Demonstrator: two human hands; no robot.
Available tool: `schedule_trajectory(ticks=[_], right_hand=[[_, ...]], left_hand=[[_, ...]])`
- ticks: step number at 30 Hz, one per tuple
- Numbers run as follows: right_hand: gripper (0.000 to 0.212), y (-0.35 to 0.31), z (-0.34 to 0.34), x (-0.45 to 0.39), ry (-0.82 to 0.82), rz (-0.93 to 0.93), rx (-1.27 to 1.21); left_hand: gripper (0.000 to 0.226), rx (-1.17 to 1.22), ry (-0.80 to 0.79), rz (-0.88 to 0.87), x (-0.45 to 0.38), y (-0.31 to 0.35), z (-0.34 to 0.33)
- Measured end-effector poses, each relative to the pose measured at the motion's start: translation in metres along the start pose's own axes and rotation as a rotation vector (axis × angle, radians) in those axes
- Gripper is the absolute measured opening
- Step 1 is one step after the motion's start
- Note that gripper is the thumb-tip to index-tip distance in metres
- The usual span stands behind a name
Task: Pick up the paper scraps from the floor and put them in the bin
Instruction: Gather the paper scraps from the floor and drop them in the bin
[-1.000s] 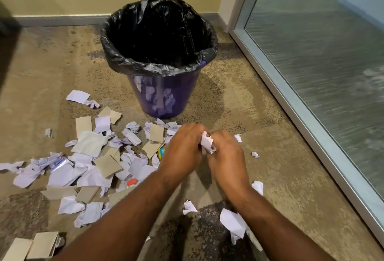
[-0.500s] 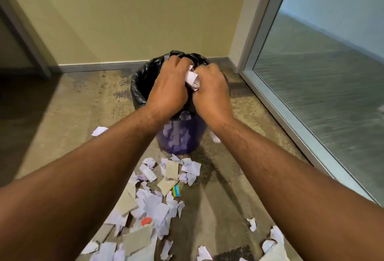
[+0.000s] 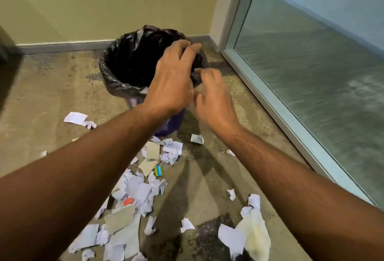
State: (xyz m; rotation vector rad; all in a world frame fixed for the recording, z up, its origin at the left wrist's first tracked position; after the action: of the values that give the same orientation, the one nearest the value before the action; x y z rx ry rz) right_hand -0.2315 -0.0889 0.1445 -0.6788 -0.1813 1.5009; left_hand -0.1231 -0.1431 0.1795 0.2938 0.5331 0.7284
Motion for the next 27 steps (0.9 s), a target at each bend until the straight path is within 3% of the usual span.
schedule_trajectory(ticks=[4, 9, 13, 16, 19, 22, 27], right_hand=[[0.042, 0.058, -0.018, 0.08, -0.079, -0.131, 0.094], [0.049, 0.126, -0.042, 0.183, -0.335, -0.355, 0.129], [0.084, 0.157, -0.046, 0.254, -0.6, -0.538, 0.053], [0.118, 0.17, -0.045, 0.293, -0.826, -0.586, 0.057], [0.142, 0.182, -0.048, 0.321, -1.003, -0.645, 0.089], [0.148, 0.185, -0.055, 0.337, -1.084, -0.672, 0.144], [0.132, 0.18, -0.063, 0.343, -0.928, -0.573, 0.34]], left_hand=[[0.063, 0.017, -0.046, -0.163, 0.04, 0.034, -0.059], [0.06, 0.038, -0.429, -0.169, 0.097, 0.05, -0.151], [0.083, 0.026, -0.908, -0.045, 0.147, 0.065, -0.207], [0.112, 0.018, -1.107, -0.034, 0.178, 0.071, -0.244], [0.13, -0.022, -1.159, -0.063, 0.198, 0.075, -0.273], [0.138, -0.099, -1.19, -0.106, 0.218, 0.082, -0.293], [0.127, -0.188, -1.106, -0.132, 0.237, 0.097, -0.307]])
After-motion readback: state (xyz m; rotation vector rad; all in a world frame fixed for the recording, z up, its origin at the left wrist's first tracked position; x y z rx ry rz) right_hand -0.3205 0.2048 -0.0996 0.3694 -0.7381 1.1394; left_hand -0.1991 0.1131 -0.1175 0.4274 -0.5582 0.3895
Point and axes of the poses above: each hand's wrist, its own x-axis away from the middle knuckle, its own z-axis out of the back of the hand, y = z × x, the point moved 4 cm from there along -x, towards the middle knuckle, and after that the axes turned 12 degrees about -y, right-handed, at the moved point
